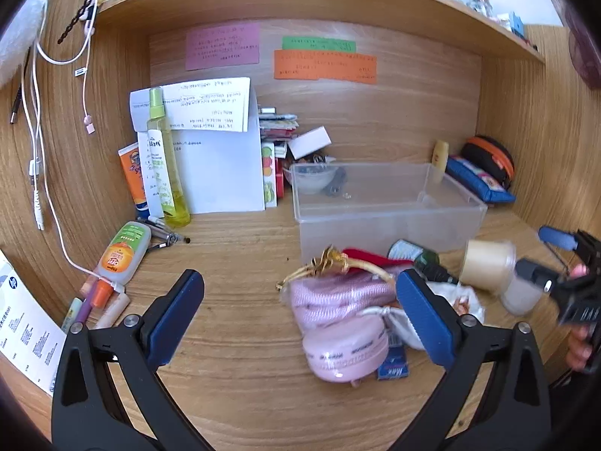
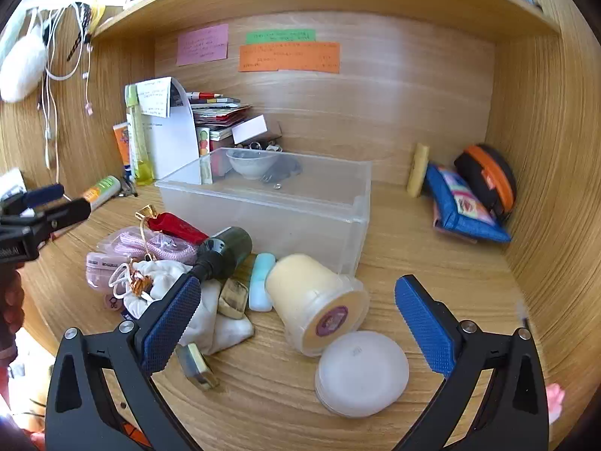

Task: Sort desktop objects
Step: 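Grasp the pink round compact with the left tool while the right tool grasps the white round container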

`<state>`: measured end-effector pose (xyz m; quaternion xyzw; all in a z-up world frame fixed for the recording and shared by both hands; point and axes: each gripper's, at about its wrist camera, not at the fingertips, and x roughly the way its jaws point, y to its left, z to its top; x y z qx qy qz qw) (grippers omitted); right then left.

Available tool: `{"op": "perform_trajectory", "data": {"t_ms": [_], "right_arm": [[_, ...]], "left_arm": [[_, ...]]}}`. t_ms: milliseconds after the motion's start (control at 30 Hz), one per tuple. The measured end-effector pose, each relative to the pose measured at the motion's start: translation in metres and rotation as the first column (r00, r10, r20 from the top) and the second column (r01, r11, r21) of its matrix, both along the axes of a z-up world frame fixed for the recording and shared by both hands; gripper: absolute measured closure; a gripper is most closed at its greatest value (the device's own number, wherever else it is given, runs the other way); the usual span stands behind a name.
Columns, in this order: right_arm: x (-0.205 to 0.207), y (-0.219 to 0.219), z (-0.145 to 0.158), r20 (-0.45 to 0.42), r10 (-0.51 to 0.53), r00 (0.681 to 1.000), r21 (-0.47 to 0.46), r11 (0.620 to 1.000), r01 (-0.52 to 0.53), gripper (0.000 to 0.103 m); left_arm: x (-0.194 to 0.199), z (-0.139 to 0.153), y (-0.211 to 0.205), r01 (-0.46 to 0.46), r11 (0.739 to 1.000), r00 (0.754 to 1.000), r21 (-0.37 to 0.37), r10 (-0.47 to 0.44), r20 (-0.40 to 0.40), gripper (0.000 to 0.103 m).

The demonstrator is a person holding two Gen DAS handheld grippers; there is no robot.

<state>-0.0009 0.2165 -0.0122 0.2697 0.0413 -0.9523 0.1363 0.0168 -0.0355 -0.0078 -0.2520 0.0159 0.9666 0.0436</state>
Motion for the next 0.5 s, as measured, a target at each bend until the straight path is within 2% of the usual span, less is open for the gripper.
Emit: {"op": "perform_trajectory", "data": {"t_ms": [100, 167, 333, 500], "right_arm": [[-0.003, 0.018, -0.002, 0.044, 0.008, 0.999, -0.05, 0.999, -0.006, 0.0], [-0.004, 0.028, -0.002, 0.06, -0.006, 0.998, -0.052, 0.999, 0.009, 0.0], [0.001, 0.047, -0.007, 0.096, -0.038, 0.995, -0.007, 0.999, 0.038, 0.0], [0.004, 0.054, -0.02, 0.154, -0.047, 0.987, 0.045, 0.998, 0.041, 0.0]], "left_arm": [[0.003, -0.007, 0.004, 0.029, 0.999, 0.999, -0.026, -0.028, 0.027, 0.0], [0.004, -0.011, 0.005, 0.055, 0.998, 0.997, -0.027, -0.054, 0.049, 0.0], [-0.001, -0.024, 0.005, 0.104, 0.994, 0.988, 0.015, -0.105, 0.113, 0.0], [-0.011, -0.038, 0.007, 0.101, 0.994, 0.977, 0.038, -0.107, 0.183, 0.0]]}}
